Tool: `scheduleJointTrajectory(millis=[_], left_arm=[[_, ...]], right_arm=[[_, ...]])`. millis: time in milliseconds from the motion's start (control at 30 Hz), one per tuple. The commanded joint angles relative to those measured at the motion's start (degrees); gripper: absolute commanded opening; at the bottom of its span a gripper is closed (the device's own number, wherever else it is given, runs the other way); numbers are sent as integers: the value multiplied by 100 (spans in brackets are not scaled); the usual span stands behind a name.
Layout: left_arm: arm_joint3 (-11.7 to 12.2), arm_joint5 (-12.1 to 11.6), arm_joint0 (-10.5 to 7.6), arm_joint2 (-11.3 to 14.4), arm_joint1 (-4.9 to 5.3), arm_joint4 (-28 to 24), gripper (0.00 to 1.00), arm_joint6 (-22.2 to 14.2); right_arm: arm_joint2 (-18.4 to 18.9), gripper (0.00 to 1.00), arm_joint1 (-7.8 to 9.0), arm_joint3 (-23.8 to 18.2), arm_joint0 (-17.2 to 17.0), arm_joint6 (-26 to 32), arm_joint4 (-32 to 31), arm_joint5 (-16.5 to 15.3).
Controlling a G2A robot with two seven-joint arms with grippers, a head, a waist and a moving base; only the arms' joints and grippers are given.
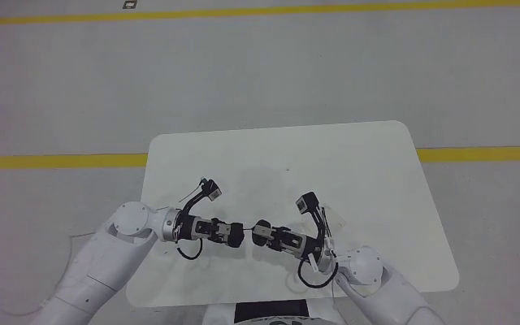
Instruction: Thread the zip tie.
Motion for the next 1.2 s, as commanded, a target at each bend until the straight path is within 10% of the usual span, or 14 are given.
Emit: scheduleJointTrajectory(millis=[0, 400, 667, 1167], left_arm=[[1, 0, -3, 8, 4, -8, 84, -6], [22, -43, -11, 44, 25, -47, 84, 16], [71, -79, -46, 95, 29, -82, 50, 11], [100, -84, -49, 116, 42, -107, 47, 60]], right_arm=[[-10, 0, -7, 13, 5, -68, 8, -8], [39, 0, -24, 70, -19, -327, 47, -79], [-3, 0, -28, 76, -4, -272, -63, -21], [-28, 0, -13, 96, 53, -85, -238, 163]])
